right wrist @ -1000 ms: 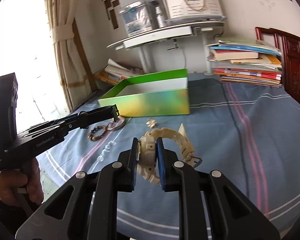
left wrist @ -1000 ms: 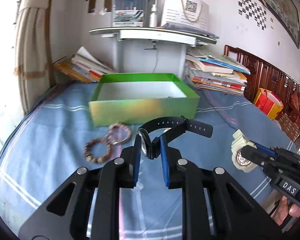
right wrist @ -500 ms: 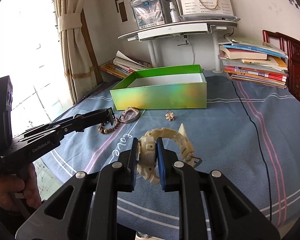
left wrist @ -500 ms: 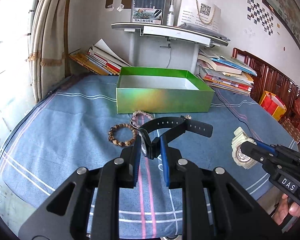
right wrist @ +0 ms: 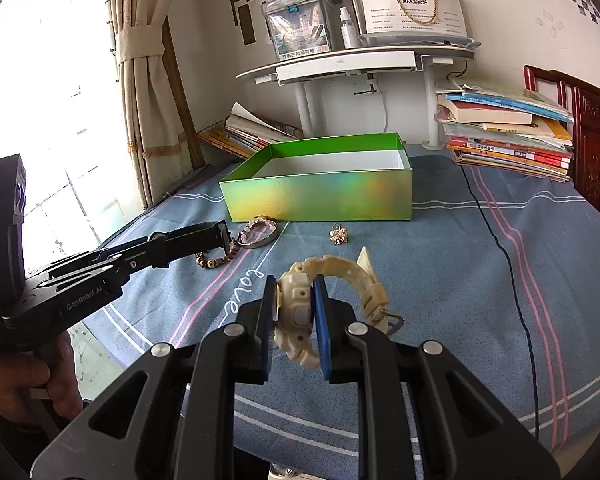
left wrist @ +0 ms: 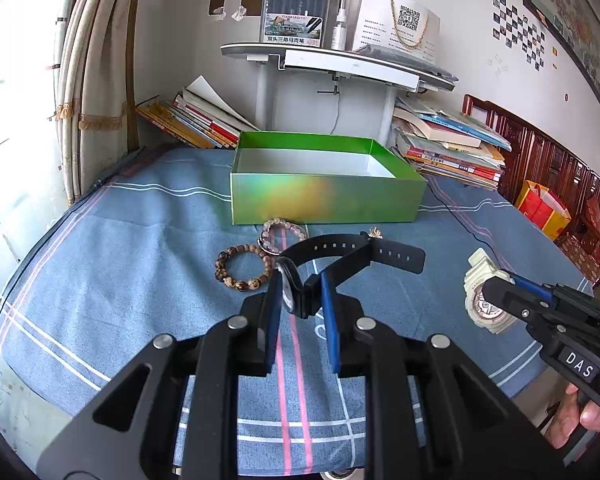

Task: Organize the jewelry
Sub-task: 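Lift both watches and carry them toward the green box, then open both tools over the green box to drop the watches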

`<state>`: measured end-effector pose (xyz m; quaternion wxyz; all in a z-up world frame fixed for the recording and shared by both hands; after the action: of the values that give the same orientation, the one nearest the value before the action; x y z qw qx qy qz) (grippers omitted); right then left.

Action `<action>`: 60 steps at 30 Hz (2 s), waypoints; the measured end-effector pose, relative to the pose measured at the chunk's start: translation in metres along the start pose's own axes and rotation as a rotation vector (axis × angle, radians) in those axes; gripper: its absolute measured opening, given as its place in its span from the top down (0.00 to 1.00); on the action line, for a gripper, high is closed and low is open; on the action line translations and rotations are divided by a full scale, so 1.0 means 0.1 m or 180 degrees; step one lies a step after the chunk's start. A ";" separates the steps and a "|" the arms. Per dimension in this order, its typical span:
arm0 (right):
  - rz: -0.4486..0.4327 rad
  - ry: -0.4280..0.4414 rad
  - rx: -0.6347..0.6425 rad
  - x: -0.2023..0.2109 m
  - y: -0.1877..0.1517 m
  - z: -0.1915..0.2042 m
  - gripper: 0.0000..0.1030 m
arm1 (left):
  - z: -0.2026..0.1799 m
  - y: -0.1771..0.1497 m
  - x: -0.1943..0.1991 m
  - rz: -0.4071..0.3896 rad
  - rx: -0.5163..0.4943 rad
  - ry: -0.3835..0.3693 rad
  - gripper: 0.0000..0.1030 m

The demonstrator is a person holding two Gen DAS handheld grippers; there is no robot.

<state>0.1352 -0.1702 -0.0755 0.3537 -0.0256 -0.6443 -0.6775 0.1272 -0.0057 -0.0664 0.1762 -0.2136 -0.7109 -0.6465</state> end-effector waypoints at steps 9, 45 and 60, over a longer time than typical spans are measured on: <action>0.0005 -0.0012 -0.0007 -0.02 0.01 -0.01 0.82 | -0.02 0.00 0.00 0.0017 -0.0014 -0.0011 0.81; -0.0173 -0.0204 -0.0248 -1.89 1.78 -0.70 0.40 | 0.43 1.84 -2.14 0.0067 -0.0083 0.0381 0.23; -0.0540 -0.0155 -0.0175 -0.03 0.89 -0.16 0.16 | 0.60 0.87 0.05 -0.0497 0.0173 0.0219 0.06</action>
<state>0.1900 -0.1758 -0.0034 0.2784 0.0029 -0.6338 -0.7217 0.1712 0.0606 0.0037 0.1553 -0.1303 -0.7362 -0.6457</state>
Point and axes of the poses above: each gripper's, at about its wrist camera, not at the fingertips, and x roughly against the way its jaws point, z to its left, y to its top, the point moved 10 cm from there along -x, roughly the way its jaws point, and after that the axes turned 2 degrees about -y, right-handed, at the moved point
